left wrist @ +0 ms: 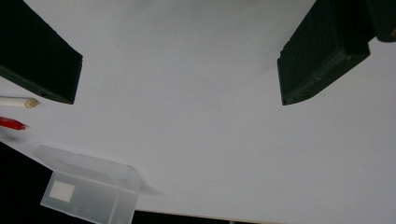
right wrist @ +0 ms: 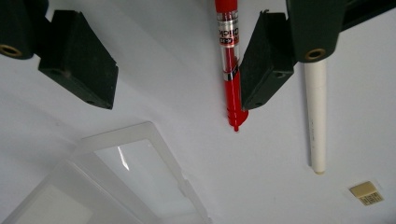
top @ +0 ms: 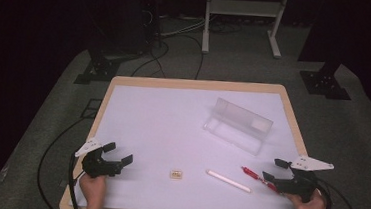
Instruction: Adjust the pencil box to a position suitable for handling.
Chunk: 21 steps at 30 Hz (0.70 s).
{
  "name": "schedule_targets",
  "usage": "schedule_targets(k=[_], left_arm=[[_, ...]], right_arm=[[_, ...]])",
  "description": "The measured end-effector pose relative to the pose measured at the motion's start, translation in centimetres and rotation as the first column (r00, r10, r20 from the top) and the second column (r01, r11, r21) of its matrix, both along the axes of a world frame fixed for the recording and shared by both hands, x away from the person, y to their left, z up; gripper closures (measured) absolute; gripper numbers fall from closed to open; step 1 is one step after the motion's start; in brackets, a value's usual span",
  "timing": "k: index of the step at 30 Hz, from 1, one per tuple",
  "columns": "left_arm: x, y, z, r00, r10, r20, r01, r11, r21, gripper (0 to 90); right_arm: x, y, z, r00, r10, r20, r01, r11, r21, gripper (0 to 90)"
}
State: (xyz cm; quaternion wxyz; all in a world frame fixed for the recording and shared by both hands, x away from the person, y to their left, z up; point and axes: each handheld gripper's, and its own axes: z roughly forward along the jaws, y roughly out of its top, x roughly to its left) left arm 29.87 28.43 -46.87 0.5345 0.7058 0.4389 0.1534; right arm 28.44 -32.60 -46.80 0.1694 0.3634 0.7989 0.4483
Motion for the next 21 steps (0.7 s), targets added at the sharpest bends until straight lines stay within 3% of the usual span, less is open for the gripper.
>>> schedule_targets(k=[7,13,21], left_arm=[[-0.1,0.0,0.0,1.0,-0.007,0.001,0.007,1.0,-0.001,0.0],[-0.1,0.0,0.0,0.9999,-0.016,0.004,0.016,0.9999,-0.001,0.0],[0.0,0.0,0.0,0.9998,-0.017,0.004,0.017,0.9999,-0.001,0.0]], right_arm=[[0.4,0.3,0.4,0.9998,0.02,0.005,-0.02,0.9998,0.006,27.2],[0.6,0.9,1.4,0.9983,0.045,0.038,-0.044,0.9988,-0.022,27.0],[2.2,2.2,2.1,0.996,0.089,0.003,-0.089,0.9954,-0.036,25.7]])
